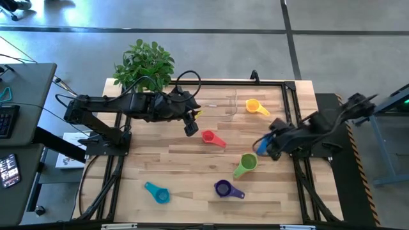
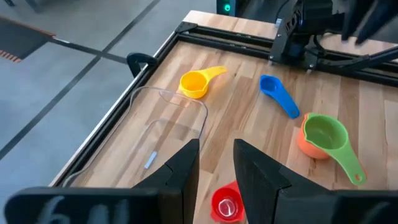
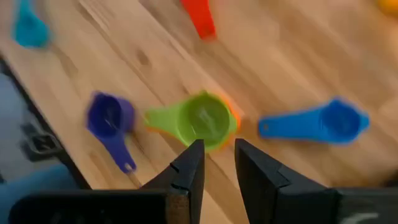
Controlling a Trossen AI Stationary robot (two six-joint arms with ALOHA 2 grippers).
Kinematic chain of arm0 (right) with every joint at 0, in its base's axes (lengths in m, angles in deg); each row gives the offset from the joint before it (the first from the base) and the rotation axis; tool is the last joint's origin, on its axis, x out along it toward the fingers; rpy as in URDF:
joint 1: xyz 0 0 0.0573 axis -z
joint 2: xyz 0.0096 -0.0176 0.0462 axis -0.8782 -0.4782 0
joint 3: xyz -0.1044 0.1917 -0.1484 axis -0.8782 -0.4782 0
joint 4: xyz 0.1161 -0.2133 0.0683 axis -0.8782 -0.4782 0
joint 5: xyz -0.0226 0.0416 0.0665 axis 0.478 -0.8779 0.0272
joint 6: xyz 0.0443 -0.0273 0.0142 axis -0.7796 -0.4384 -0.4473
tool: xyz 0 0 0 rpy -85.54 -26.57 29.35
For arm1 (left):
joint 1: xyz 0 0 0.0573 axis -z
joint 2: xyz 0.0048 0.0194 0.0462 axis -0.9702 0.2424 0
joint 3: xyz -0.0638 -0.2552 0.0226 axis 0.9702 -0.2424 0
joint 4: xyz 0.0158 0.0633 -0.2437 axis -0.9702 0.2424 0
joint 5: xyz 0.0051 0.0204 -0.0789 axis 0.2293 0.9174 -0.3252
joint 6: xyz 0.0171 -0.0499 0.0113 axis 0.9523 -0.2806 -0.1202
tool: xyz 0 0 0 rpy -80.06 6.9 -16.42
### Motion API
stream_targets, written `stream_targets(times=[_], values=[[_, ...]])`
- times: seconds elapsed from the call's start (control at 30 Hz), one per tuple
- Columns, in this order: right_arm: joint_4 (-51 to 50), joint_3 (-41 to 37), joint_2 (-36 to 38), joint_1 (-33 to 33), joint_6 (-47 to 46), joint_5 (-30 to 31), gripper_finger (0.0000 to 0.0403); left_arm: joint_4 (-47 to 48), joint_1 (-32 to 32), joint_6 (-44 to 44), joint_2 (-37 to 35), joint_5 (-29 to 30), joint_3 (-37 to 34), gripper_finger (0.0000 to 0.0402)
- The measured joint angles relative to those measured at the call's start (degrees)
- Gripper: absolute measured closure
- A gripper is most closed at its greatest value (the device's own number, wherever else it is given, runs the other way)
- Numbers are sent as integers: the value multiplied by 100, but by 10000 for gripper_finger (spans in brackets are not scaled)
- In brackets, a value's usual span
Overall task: Nest measuring cups in basket
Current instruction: Stack the green measuring cup on top of the orange measuring cup
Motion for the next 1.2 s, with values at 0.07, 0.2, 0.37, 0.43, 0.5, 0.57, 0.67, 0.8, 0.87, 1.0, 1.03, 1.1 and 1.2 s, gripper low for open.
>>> stream_targets(times=[0.07,0.2,0.37,0.43,0.5,0.57,0.67,0.8,0.87,1.0,1.03,1.1,1.2], values=[[20,-103,-234,2,-94,-274,324,0,0,0,0,1,0,312],[87,-329,-704,-1,-208,-770,324,-1,0,0,0,0,0,312],[568,-726,-1100,-1,-371,-1217,324,-2,0,2,0,-2,0,312],[837,-909,-1201,-1,-524,-1363,324,0,0,4,0,-2,-2,312],[1043,-1098,-1279,-1,-715,-1437,324,-2,0,4,0,-4,-2,312],[1163,-1254,-1330,-1,-969,-1435,324,-1,0,4,0,-4,-2,312],[1291,-1486,-1357,-1,-1268,-1435,324,-1,0,7,0,-4,-2,312],[1324,-1728,-1357,-1,-1611,-1434,324,-2,0,7,0,-5,-2,312],[1382,-1845,-1357,-1,-1758,-1407,324,-2,0,9,0,-7,-2,312],[1702,-2173,-1355,-1,-1994,-1326,324,0,0,9,0,-9,-2,312],[1844,-2288,-1355,-1,-2075,-1328,324,-1,0,9,0,-9,-2,312],[2176,-2515,-1355,-1,-2231,-1332,324,0,0,11,0,-9,-2,312],[2626,-2804,-1355,-1,-2476,-1335,324,0,2,13,0,-10,-2,312]])
